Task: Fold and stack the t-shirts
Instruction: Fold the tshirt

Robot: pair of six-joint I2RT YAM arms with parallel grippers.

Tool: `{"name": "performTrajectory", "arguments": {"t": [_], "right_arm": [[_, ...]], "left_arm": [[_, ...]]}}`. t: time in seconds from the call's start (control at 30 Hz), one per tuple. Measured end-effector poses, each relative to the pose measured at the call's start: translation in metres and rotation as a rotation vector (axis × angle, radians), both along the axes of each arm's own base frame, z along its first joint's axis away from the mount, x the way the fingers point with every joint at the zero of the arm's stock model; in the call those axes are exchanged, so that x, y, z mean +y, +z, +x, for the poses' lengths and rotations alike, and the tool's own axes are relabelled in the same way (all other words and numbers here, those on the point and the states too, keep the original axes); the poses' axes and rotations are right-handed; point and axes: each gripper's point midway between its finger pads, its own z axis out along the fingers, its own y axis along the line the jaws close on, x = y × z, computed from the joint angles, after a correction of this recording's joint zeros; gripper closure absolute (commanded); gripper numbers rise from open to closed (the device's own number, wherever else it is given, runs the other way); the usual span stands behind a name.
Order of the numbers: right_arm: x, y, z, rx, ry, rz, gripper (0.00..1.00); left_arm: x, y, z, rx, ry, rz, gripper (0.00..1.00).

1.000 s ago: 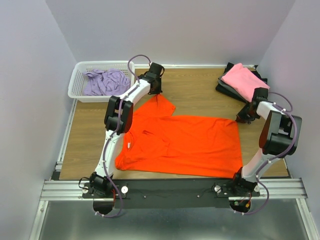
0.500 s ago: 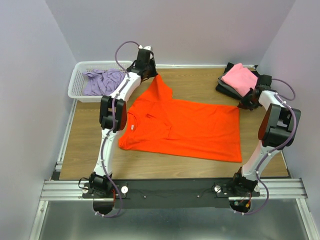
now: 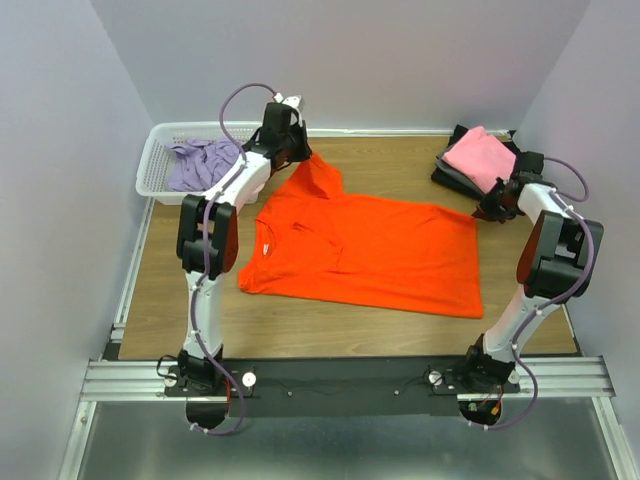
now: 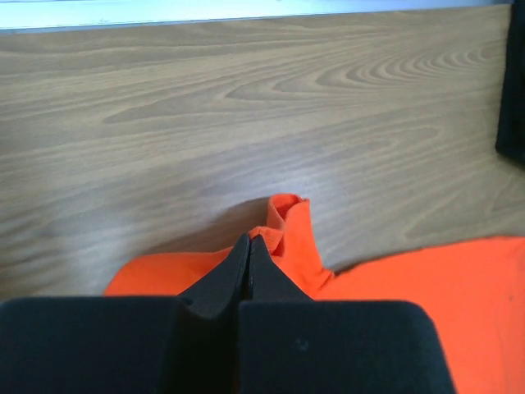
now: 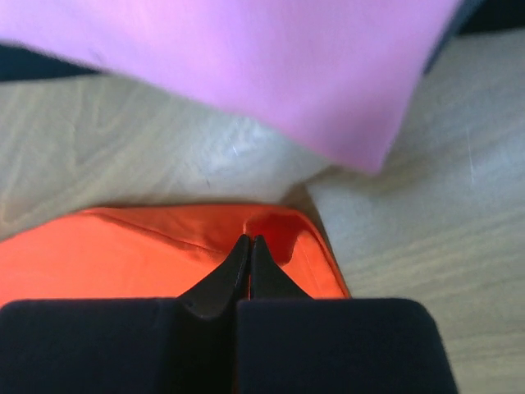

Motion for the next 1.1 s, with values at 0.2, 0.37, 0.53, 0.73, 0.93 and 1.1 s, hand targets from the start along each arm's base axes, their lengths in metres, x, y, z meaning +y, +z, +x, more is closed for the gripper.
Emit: {"name": "performTrajectory", "arguments": {"t": [0.2,0.37,0.53,0.73,0.93,1.1], "right_arm": [[0.005,0.001,-0.021,0.015,0.028,-0.011,0.98],[0.008,0.010,-0.032,0.001,0.037,-0.022,0.98],[0.011,0.013,-0.044,0.002,0.037,-0.023,0.98],[0.016,0.008,-0.061,0.021,0.038,-0.019,0.99],[0.018,0.006,-0.076,0.036,0.031,-0.028,0.98],[0.018,0.004,-0.086,0.049,0.020,-0.038,0.98]], "left_arm": [[0.012,0.043,-0.034,-0.080,-0.018,0.007,1.00],[0.022,0.051,-0.065,-0.093,-0.028,0.015,1.00],[0.033,0.026,-0.100,-0.032,-0.031,0.035,1.00],[0.043,0.012,-0.139,0.011,-0.038,0.044,1.00],[0.049,0.012,-0.170,0.020,-0.035,0.028,1.00],[0.058,0.011,-0.186,0.043,0.009,0.022,1.00]]}}
